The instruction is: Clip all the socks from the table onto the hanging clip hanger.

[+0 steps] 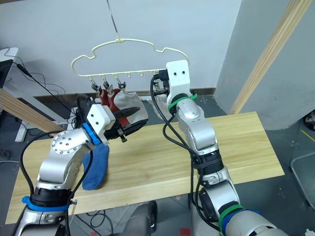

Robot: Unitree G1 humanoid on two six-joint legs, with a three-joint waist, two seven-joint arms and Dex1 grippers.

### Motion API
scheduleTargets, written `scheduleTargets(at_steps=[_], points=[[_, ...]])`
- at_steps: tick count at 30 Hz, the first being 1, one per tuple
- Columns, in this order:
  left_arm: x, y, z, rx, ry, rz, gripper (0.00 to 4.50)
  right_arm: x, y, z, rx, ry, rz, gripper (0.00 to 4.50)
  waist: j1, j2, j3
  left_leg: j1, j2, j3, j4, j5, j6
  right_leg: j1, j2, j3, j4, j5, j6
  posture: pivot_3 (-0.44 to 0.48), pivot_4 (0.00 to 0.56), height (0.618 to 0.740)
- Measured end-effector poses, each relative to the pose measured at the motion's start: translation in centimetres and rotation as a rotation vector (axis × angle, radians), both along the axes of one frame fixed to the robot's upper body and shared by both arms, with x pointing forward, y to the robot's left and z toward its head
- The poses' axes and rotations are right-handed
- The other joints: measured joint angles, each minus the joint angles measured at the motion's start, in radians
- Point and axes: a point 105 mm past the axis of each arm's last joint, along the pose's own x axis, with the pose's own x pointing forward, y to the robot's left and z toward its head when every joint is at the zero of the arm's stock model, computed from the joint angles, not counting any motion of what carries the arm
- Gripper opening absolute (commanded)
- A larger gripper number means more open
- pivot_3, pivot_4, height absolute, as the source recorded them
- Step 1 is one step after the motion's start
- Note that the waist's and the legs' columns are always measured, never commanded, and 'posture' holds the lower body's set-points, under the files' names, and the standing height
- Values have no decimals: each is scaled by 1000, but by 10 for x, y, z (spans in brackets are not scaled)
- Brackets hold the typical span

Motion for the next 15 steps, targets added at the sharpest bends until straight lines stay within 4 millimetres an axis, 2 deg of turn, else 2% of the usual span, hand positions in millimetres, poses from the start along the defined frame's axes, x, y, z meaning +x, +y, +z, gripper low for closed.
scheduleTargets(at_steps=[3,5,10,15], points=[[-1,29,-29,-92,107,206,4038,0,-1,0,0,-2,-2,59,3,0,0,0,1,0,0,0,0,0,1,-1,0,0,-1,-146,296,740],[-2,55,-45,-156,161,378,4496,0,-1,0,0,-2,-2,59,3,0,0,0,2,0,1,0,0,0,2,-1,0,1,-1,-145,301,740],[-5,113,-83,-291,270,747,4500,1,-2,-1,-10,2,9,59,5,0,0,0,6,1,3,0,0,0,7,-1,-1,5,-3,-149,305,740],[-5,126,-114,-392,375,900,4500,0,-1,-1,-16,5,13,59,5,-1,-1,0,11,1,4,0,0,0,12,0,-1,7,-5,-157,306,740]])
